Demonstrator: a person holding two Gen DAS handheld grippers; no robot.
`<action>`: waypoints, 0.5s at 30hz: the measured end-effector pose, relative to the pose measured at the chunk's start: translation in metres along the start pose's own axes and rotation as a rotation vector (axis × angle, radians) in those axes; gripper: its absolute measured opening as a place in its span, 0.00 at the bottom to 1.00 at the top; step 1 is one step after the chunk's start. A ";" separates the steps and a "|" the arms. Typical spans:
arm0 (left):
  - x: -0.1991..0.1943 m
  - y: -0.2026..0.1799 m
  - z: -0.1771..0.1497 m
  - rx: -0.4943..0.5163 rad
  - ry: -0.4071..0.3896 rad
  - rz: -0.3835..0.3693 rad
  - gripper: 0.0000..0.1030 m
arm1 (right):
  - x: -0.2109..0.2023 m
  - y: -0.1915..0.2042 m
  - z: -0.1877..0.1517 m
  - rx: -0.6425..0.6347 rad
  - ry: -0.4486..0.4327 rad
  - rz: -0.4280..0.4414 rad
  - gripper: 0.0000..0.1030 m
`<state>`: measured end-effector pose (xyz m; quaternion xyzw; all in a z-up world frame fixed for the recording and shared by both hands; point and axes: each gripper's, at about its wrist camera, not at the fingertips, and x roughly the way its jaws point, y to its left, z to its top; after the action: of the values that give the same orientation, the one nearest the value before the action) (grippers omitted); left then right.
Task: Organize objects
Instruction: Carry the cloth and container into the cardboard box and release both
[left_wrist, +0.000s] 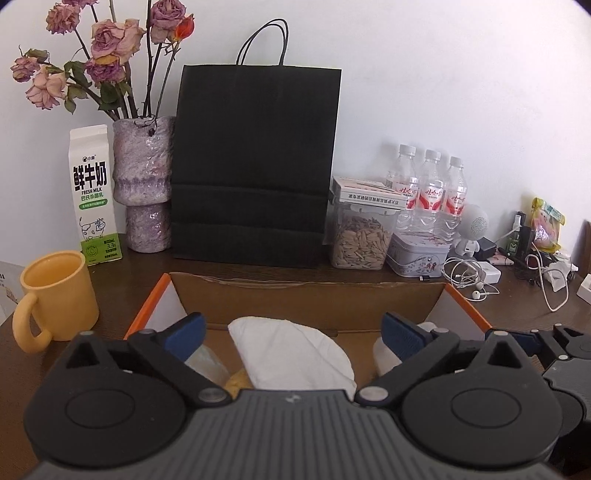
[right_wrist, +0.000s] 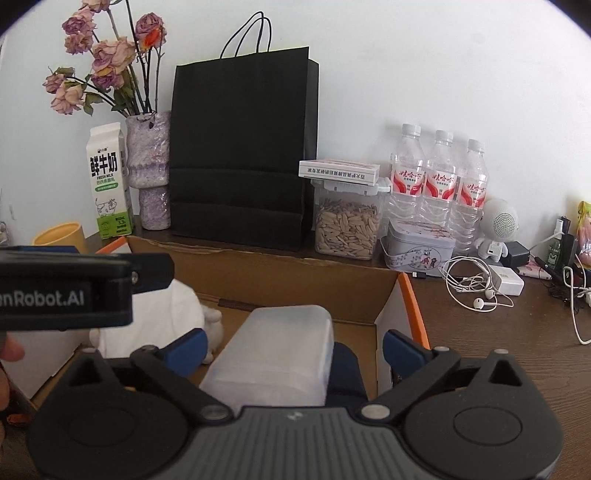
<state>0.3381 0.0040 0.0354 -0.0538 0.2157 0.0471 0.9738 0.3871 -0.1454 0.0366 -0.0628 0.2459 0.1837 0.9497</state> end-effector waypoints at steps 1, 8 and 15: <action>0.000 0.001 0.000 -0.004 0.002 0.001 1.00 | -0.001 0.000 0.001 0.001 -0.002 0.003 0.99; -0.002 -0.001 0.000 0.005 0.004 -0.002 1.00 | -0.004 0.001 0.001 -0.004 -0.003 0.008 0.99; -0.013 0.000 0.001 0.003 -0.013 -0.005 1.00 | -0.015 0.004 0.002 -0.015 -0.027 0.008 0.99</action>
<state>0.3267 0.0035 0.0420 -0.0528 0.2093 0.0449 0.9754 0.3749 -0.1460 0.0458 -0.0665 0.2317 0.1903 0.9517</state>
